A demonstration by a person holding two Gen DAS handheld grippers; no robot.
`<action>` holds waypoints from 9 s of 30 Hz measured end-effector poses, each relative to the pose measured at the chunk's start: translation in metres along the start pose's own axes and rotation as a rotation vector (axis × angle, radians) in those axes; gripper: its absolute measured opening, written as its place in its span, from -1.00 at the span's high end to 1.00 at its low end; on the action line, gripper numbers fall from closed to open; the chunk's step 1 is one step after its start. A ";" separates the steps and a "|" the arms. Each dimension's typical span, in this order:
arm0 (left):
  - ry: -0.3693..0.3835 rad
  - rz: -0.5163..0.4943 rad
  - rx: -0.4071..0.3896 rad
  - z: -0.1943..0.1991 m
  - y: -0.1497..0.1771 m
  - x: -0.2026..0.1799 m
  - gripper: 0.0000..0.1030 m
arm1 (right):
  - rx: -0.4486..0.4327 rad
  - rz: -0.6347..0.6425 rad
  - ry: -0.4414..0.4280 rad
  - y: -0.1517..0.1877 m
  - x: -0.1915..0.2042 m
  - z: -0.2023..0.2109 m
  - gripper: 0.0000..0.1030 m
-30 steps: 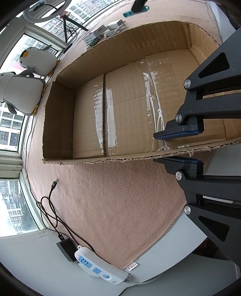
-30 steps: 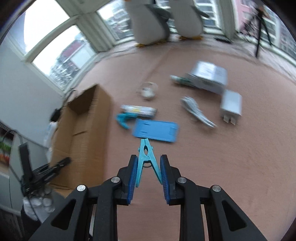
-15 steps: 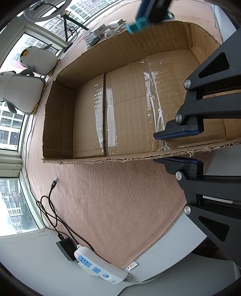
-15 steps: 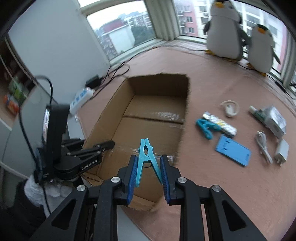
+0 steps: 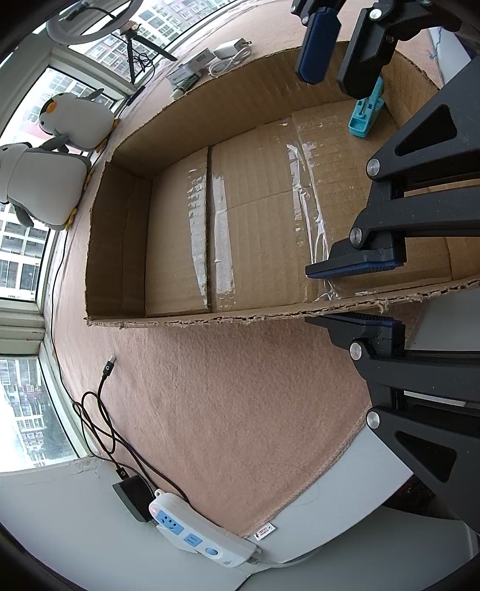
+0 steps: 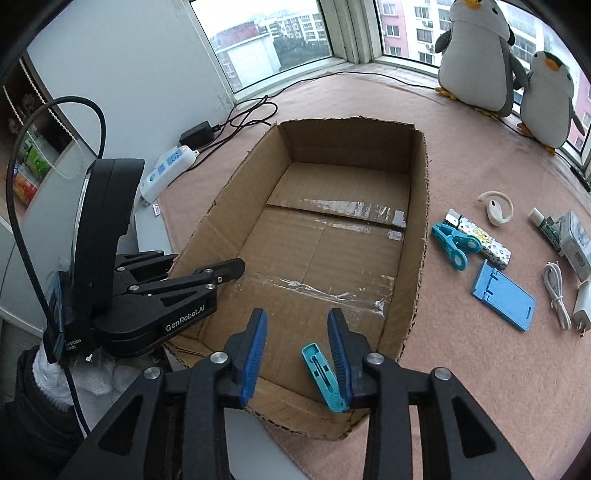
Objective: Organize rigid objects
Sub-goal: 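Carry the clothespin over the cardboard box and open the right gripper, then move the right tool back to the white USB cable, then grasp the coiled white USB cable with the right gripper, then carry the white cable into the box and release it, then move the right tool to the blue phone stand, then grasp the blue phone stand with the right gripper and lift, then carry the blue phone stand into the box and open the right gripper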
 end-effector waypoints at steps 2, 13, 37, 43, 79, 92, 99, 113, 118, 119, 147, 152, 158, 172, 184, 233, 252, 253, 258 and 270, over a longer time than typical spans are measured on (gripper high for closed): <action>0.003 0.001 0.001 0.000 0.000 0.001 0.64 | -0.009 -0.007 0.000 0.000 -0.002 0.004 0.28; 0.004 0.001 0.000 -0.001 -0.001 0.001 0.64 | -0.090 -0.143 0.117 -0.008 -0.082 0.037 0.26; 0.008 -0.001 0.006 -0.001 -0.001 0.000 0.64 | 0.064 -0.323 0.270 -0.006 -0.253 -0.014 0.21; 0.009 -0.003 0.006 -0.001 -0.001 0.002 0.64 | 0.093 -0.297 0.292 -0.015 -0.255 -0.026 0.21; 0.018 0.000 0.003 -0.001 -0.003 0.003 0.64 | 0.004 -0.256 0.230 -0.019 -0.193 0.010 0.74; 0.015 -0.003 0.002 -0.002 -0.003 0.004 0.64 | -0.043 0.011 0.097 -0.048 -0.050 0.017 0.74; 0.015 -0.004 0.001 -0.002 -0.003 0.004 0.64 | 0.014 0.087 0.093 -0.045 -0.015 -0.015 0.74; 0.014 -0.004 0.001 -0.001 -0.003 0.004 0.64 | 0.051 0.116 0.085 -0.035 0.001 -0.034 0.70; 0.014 -0.004 0.000 -0.001 -0.003 0.004 0.64 | 0.045 0.116 0.084 -0.035 0.003 -0.032 0.46; 0.015 -0.004 0.001 -0.002 -0.003 0.004 0.64 | 0.045 0.119 0.085 -0.035 0.004 -0.032 0.44; 0.016 -0.004 0.001 -0.002 -0.003 0.003 0.64 | 0.000 -0.069 0.144 -0.023 -0.111 0.013 -0.05; 0.016 0.000 0.000 -0.003 -0.002 0.001 0.64 | 0.049 -0.075 0.193 -0.016 -0.145 -0.001 -0.05; 0.015 -0.002 0.003 -0.003 -0.002 0.002 0.64 | 0.094 -0.117 0.170 -0.017 -0.173 -0.020 -0.05; 0.012 -0.004 0.004 -0.004 -0.002 0.002 0.64 | 0.151 -0.113 0.111 -0.029 -0.183 -0.054 -0.05; 0.008 -0.006 0.003 -0.003 -0.003 0.002 0.64 | 0.201 0.060 0.110 -0.019 -0.152 -0.060 -0.05; 0.018 0.006 -0.001 -0.004 -0.002 0.003 0.64 | 0.065 0.046 0.156 -0.001 -0.127 0.016 0.36; 0.021 0.005 -0.001 -0.004 -0.003 0.004 0.64 | -0.031 0.128 0.025 -0.070 -0.023 -0.011 0.36; 0.021 0.004 -0.001 -0.004 -0.002 0.003 0.64 | -0.027 0.133 0.028 -0.070 -0.021 -0.014 0.36; 0.021 0.005 -0.001 -0.004 -0.003 0.004 0.64 | -0.013 0.164 0.060 -0.071 -0.013 -0.027 0.36; 0.022 0.005 -0.001 -0.003 -0.003 0.003 0.64 | -0.011 0.153 0.065 -0.075 -0.011 -0.037 0.07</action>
Point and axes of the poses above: each gripper's, at about its wrist camera, not at the fingertips, and z roughly against the way its jaws point, x to its left, y to its underside, the point moved 7 cm from there along -z, roughly the way its jaws point, and after that the axes turned 8 degrees about y, right-handed, at the moved point
